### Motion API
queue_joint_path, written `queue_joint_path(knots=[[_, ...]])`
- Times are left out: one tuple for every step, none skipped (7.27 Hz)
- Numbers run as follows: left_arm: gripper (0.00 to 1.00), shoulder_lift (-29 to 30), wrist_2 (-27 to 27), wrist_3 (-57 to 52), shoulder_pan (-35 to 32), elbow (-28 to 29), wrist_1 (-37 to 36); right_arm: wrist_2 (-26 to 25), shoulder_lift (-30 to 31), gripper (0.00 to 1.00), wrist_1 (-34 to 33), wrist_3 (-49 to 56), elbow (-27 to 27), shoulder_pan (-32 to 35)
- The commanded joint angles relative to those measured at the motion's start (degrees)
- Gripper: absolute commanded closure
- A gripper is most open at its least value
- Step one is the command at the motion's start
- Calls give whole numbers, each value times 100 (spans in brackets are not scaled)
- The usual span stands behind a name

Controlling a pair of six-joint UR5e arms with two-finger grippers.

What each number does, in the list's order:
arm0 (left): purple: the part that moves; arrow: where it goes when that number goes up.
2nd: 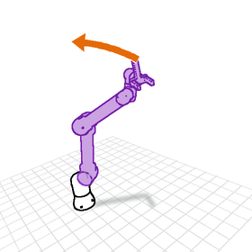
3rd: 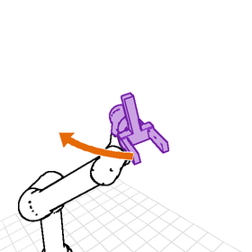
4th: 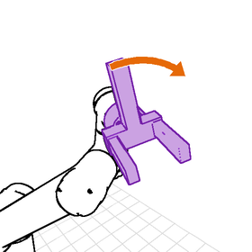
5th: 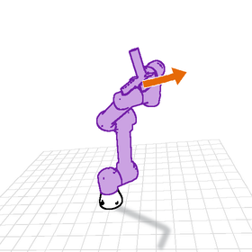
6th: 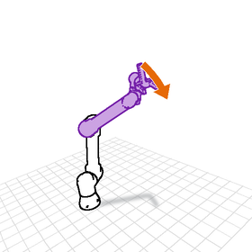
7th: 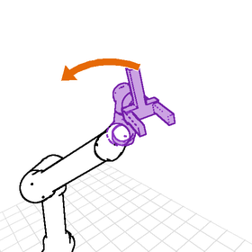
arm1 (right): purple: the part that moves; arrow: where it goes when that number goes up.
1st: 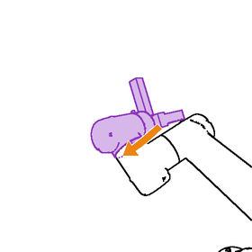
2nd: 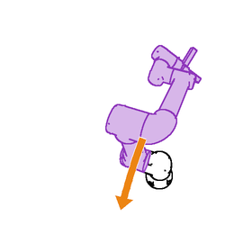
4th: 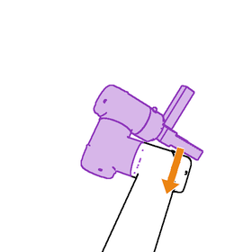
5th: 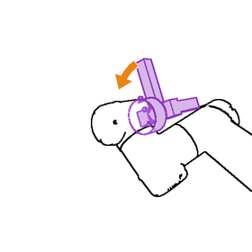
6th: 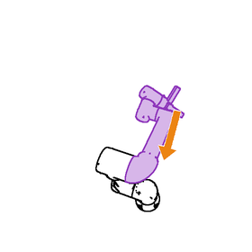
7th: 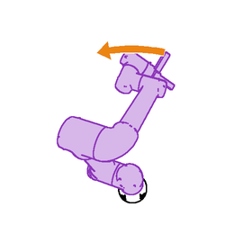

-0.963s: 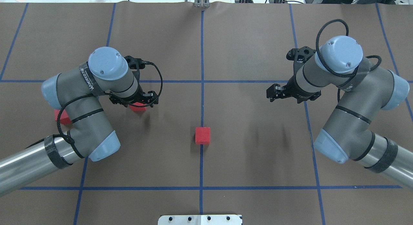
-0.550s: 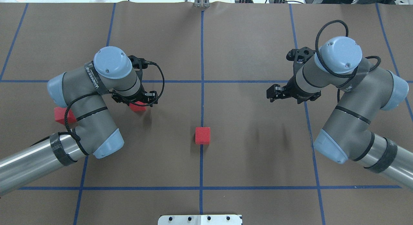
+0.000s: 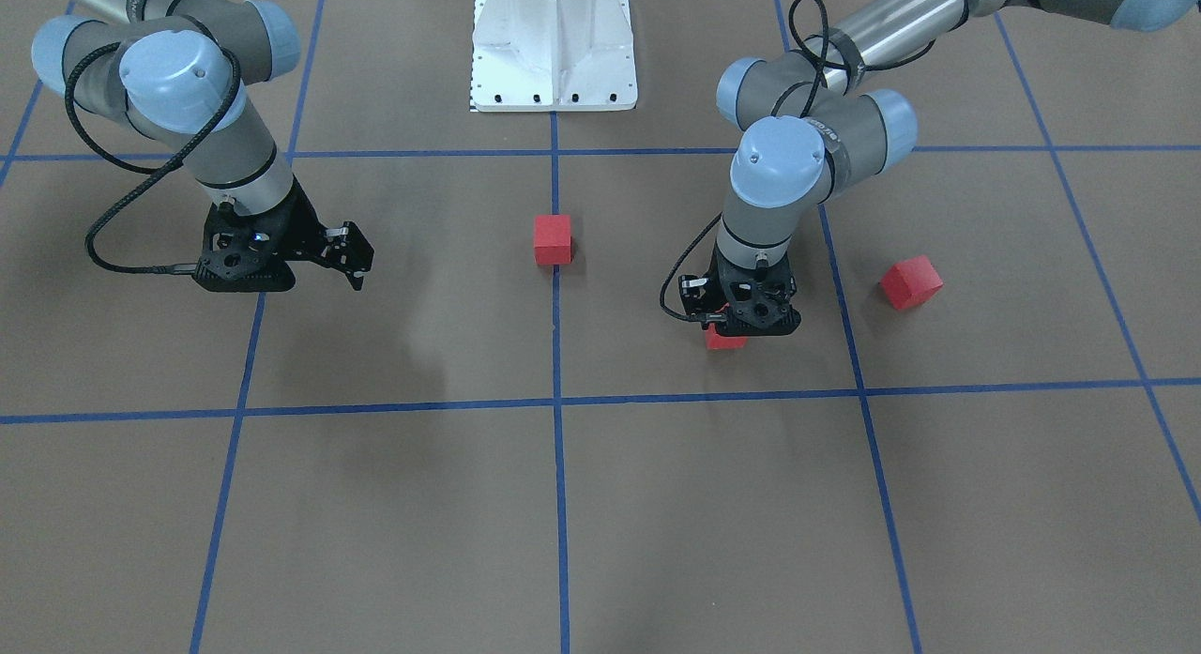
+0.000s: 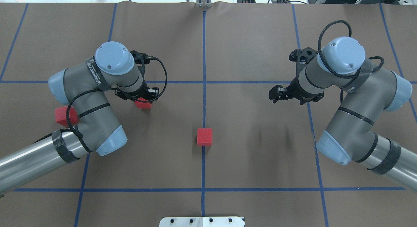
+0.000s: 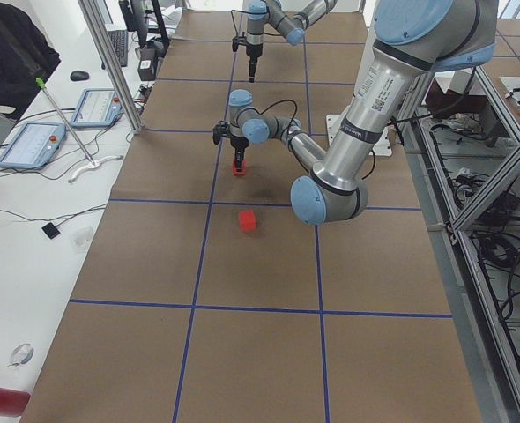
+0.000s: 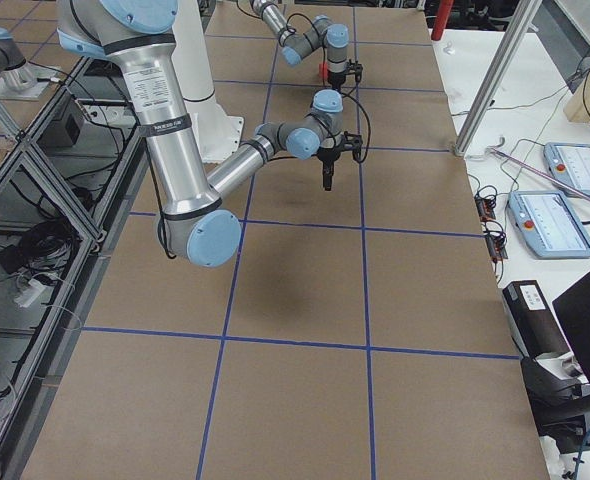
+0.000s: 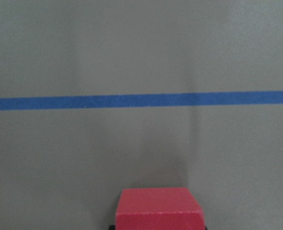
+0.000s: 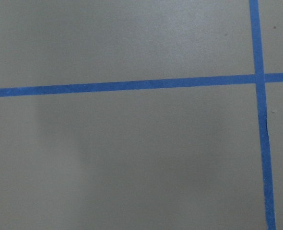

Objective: Form red blocks into L shape at center
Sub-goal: 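Carry the cube with the left gripper and set it beyond the center cube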

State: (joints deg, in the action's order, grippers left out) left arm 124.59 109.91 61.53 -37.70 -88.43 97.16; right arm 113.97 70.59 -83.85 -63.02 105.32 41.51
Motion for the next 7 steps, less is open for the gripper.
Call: queue_joint_path(knots=[[100, 484, 13, 767, -27, 176, -48, -7, 8, 0, 0, 0, -3, 15], [100, 809, 48, 1668, -9, 386, -74, -7, 16, 0, 0, 0, -3, 15], [100, 1195, 48, 2713, 26, 649, -74, -33, 77, 0, 0, -9, -3, 15], [100, 1503, 39, 4046, 157, 843, -65, -33, 113, 0, 0, 0, -3, 15], [100, 1846, 13, 4773, 184, 1211, -57, -33, 122, 0, 0, -9, -3, 15], [100, 2206, 13, 5137, 254, 1710, -48, -33, 131, 0, 0, -9, -3, 15], [100, 2349, 13, 5428, 272, 1898, -39, -33, 139, 0, 0, -9, -3, 15]])
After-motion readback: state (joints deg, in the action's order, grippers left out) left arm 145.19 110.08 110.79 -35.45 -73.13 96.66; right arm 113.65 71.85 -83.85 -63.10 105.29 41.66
